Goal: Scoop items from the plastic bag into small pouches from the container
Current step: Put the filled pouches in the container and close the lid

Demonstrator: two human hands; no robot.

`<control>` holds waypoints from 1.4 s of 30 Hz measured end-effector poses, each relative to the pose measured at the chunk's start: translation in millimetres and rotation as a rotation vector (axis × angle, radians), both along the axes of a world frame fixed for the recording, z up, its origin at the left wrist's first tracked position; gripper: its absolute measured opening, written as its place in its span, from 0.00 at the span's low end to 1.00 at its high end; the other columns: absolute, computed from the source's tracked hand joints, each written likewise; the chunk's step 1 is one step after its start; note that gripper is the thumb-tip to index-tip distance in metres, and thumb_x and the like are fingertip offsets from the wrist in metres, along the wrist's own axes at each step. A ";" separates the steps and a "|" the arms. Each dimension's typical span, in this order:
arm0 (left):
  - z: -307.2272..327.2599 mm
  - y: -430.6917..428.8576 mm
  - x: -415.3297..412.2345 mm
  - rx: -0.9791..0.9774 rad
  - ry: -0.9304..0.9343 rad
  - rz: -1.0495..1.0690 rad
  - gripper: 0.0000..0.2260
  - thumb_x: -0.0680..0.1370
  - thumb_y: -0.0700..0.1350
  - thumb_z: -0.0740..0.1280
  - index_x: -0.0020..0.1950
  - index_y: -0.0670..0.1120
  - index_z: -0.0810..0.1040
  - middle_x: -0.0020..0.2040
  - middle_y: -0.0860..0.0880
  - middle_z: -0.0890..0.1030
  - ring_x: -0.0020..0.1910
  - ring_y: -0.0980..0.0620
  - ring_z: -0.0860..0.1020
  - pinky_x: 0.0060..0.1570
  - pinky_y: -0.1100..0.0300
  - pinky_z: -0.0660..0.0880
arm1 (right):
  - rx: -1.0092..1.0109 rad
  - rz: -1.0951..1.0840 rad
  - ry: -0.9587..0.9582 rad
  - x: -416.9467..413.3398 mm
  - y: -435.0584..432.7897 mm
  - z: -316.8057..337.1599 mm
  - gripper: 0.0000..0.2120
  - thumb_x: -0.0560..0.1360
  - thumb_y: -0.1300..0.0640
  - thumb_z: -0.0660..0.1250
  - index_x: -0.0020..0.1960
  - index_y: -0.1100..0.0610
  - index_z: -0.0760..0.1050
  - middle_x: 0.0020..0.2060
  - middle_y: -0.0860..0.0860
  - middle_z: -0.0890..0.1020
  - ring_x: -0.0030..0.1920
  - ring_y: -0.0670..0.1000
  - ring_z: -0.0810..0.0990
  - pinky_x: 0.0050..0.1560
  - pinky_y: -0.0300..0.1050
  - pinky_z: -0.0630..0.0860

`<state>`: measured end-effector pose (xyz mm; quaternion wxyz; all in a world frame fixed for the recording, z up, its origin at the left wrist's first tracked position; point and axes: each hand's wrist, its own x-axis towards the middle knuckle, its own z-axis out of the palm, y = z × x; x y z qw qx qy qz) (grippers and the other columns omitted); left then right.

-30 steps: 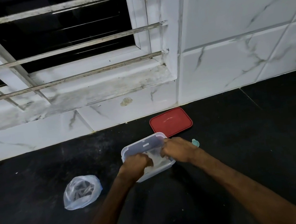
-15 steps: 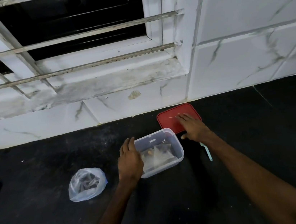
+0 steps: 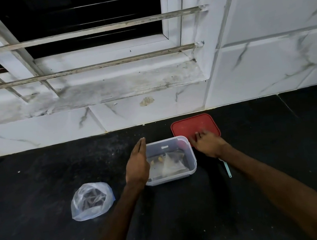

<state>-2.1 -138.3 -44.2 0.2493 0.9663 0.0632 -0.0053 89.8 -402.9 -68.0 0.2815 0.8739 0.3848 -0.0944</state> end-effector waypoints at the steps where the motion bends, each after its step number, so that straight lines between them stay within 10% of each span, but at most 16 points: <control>1: -0.3 1.3 0.0 -0.019 0.010 -0.004 0.34 0.76 0.30 0.62 0.80 0.46 0.57 0.79 0.48 0.60 0.74 0.48 0.66 0.71 0.54 0.67 | -0.002 0.060 -0.016 0.0 -1.8 2.7 0.23 0.80 0.64 0.56 0.73 0.69 0.59 0.60 0.68 0.77 0.61 0.65 0.77 0.72 0.61 0.61; 6: 0.1 7.2 -4.9 -0.251 -0.060 -0.009 0.25 0.82 0.38 0.58 0.79 0.46 0.59 0.78 0.48 0.61 0.74 0.48 0.66 0.70 0.60 0.62 | 0.241 0.053 -0.284 13.8 -7.9 32.1 0.23 0.62 0.60 0.77 0.56 0.61 0.77 0.35 0.56 0.83 0.34 0.57 0.83 0.45 0.51 0.80; 10: 4.4 7.2 -7.0 -0.449 -0.097 0.135 0.24 0.83 0.52 0.56 0.78 0.47 0.61 0.77 0.48 0.64 0.75 0.49 0.65 0.73 0.54 0.62 | 0.708 -0.182 -0.384 27.4 -13.2 98.2 0.26 0.71 0.59 0.72 0.68 0.54 0.72 0.47 0.57 0.80 0.46 0.58 0.80 0.50 0.53 0.75; 16: 3.4 -2.6 -26.7 -0.655 -0.137 0.273 0.24 0.83 0.53 0.56 0.79 0.48 0.59 0.78 0.50 0.63 0.74 0.57 0.61 0.70 0.62 0.59 | 1.001 -0.323 0.138 28.8 1.9 133.9 0.19 0.81 0.61 0.59 0.69 0.46 0.73 0.46 0.52 0.78 0.49 0.54 0.78 0.52 0.50 0.73; 21: -2.0 -9.5 -40.3 -0.713 -0.075 0.238 0.25 0.83 0.55 0.55 0.79 0.51 0.57 0.78 0.52 0.61 0.76 0.55 0.61 0.74 0.56 0.60 | 0.945 -0.293 0.413 -2.8 53.8 78.4 0.14 0.81 0.55 0.60 0.65 0.48 0.77 0.49 0.52 0.76 0.51 0.50 0.74 0.58 0.50 0.73; 29: 0.5 -7.4 -40.1 -0.653 -0.044 0.215 0.27 0.83 0.53 0.58 0.80 0.49 0.55 0.78 0.50 0.60 0.70 0.60 0.62 0.68 0.64 0.60 | 0.996 -0.292 0.096 -38.1 119.0 40.2 0.13 0.79 0.58 0.63 0.62 0.51 0.78 0.56 0.50 0.75 0.58 0.52 0.71 0.58 0.52 0.68; 42: 0.3 -4.9 -35.7 -0.528 -0.067 0.265 0.24 0.84 0.50 0.57 0.79 0.47 0.58 0.72 0.42 0.71 0.65 0.46 0.75 0.61 0.59 0.71 | 0.873 -0.329 0.112 -38.3 134.6 41.8 0.16 0.81 0.56 0.57 0.66 0.50 0.73 0.59 0.50 0.78 0.61 0.53 0.73 0.64 0.52 0.63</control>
